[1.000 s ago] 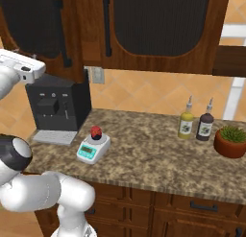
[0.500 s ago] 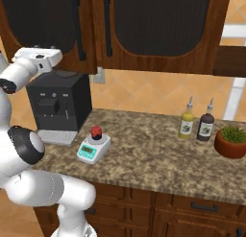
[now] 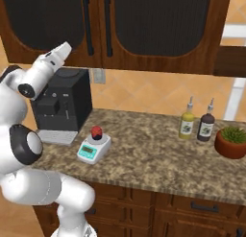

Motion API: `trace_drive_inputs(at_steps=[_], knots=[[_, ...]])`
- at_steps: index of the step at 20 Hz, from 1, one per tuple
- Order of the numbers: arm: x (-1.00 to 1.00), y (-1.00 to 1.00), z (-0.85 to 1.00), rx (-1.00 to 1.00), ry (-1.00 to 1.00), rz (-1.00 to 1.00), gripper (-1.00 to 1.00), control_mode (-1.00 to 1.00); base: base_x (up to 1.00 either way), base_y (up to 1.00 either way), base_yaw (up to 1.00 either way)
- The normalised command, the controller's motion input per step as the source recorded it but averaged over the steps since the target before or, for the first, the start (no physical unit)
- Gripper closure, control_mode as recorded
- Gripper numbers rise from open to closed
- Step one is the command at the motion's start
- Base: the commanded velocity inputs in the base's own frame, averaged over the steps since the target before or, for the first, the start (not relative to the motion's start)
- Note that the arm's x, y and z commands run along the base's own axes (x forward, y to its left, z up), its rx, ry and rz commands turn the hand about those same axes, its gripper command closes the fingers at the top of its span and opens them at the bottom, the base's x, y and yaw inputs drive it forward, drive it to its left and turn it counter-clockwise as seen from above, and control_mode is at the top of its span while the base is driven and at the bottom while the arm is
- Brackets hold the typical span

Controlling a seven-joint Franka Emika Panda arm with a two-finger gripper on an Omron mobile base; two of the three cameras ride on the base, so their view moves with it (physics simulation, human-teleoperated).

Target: Pick the jam and place it on the digital scale for weighing, and close the cabinet.

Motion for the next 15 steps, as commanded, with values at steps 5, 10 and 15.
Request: trace_drive_inputs(at_steps=[5,10,15], knots=[[1.00,-0.35,-0.26,-0.06,0.29,-0.10,-1.00,-1.00,0.00,0.00,0.00],[1.00,-0.20,-0.04,-0.03,0.22,-0.08,-1.00,-1.00,0.00,0.00,0.00],[0.84,-0.37,0.00,0.03,0.20,0.01,-1.00,-1.00,0.00,0.00,0.00]])
